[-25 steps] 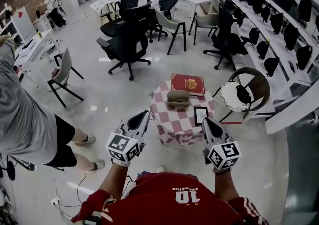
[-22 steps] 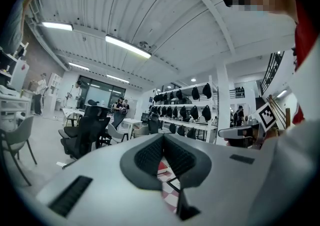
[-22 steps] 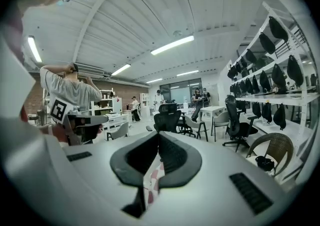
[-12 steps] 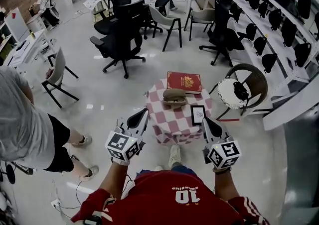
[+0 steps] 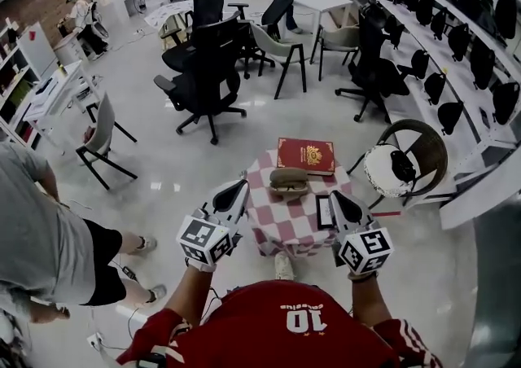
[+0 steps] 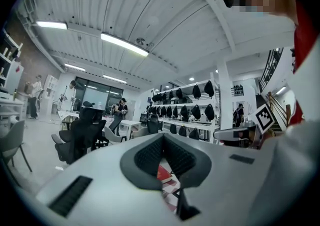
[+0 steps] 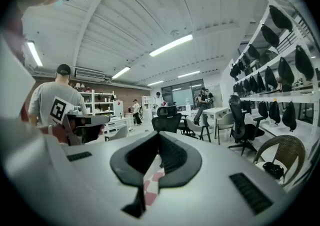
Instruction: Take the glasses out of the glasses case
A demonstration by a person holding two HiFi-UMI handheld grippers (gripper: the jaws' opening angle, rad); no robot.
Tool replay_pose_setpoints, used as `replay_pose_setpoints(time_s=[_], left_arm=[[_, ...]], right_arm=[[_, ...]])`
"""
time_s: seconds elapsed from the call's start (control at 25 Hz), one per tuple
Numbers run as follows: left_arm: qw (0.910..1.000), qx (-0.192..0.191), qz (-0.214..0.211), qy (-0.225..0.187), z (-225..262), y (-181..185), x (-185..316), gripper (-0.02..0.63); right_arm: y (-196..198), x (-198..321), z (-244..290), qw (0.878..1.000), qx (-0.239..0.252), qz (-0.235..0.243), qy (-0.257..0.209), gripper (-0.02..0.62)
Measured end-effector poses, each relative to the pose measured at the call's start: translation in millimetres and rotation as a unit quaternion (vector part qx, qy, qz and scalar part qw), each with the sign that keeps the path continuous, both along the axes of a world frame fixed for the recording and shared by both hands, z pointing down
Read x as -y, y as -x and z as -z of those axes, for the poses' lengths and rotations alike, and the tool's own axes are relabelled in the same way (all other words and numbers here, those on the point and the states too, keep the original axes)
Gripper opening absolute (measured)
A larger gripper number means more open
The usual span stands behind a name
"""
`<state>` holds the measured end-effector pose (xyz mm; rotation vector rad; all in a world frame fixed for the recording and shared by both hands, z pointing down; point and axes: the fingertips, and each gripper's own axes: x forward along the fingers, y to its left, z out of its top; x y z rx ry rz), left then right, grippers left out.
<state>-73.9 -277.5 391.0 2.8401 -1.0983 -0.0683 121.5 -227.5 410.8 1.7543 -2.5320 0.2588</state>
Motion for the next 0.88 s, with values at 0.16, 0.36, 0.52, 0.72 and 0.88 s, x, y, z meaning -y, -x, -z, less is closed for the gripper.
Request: replay_pose_setpoints(time_s=[0.16,0.36,0.52,0.72,0.88], left_arm=[[1.0000,0.005,0.004,0.003,-2.1,-5.2,20.6,0.009],[0.9999,0.012,0.000,0.006,-11.2,-12.9,34.8,0.008],[0.9999,0.013,-0.006,0.009,-15.3,-17.5,40.7,0.009],[0.9997,0.016,-0.011,0.014,-23.5,-22.6,47.1,0.008],[0.9995,0.027,-0.016,0.008,-30.3,-30.6,51.9,0.008]], right_arm=[[-2.7,20.7,1.3,1.000,-0.011,0.014,-0.008,0.017],[-3.5,35.3,-5.3,1.000,-0.018,0.025,-0.007,0.018],[-2.8,44.9,-13.9,0.999,-0.027,0.034,0.002,0.045],[-0.3,52.4,-24.4,0.998,-0.043,0.045,0.017,0.092],[-1.9,57.8,-37.0,0.996,-0.075,0.051,0.025,0.097]])
